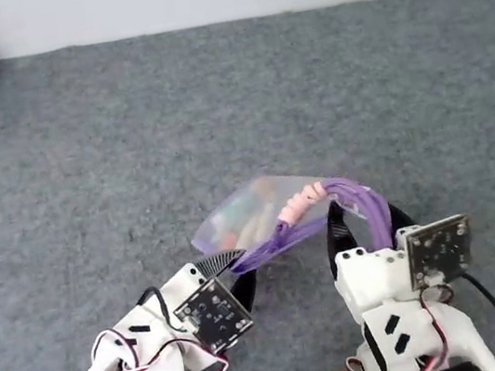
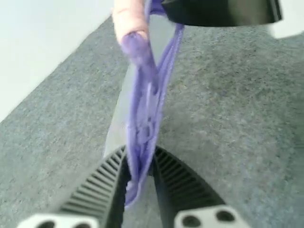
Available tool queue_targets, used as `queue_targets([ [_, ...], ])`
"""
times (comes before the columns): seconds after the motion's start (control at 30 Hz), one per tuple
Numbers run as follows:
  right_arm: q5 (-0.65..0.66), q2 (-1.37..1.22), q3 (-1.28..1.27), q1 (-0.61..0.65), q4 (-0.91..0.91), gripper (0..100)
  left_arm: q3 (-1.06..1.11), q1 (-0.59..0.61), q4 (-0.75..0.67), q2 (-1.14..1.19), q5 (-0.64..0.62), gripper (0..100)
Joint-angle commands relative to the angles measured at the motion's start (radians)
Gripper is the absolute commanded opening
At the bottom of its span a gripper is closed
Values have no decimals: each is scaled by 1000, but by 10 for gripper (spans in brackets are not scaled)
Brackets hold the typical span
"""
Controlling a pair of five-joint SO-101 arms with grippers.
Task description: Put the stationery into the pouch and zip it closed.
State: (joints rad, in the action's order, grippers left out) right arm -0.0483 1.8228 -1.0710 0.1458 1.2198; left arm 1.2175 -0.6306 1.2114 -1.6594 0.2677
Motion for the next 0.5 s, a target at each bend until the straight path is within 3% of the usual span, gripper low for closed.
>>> queue_targets([
  [0.0,41,-8,-15,-159,21,226,-18,29,9,-11,-11,10],
  [0.2,38,-8,29,-288,15,226,-18,29,9,-11,-11,10],
  [0.47,-8,-8,175,-288,19,226,-21,29,9,-11,-37,10],
])
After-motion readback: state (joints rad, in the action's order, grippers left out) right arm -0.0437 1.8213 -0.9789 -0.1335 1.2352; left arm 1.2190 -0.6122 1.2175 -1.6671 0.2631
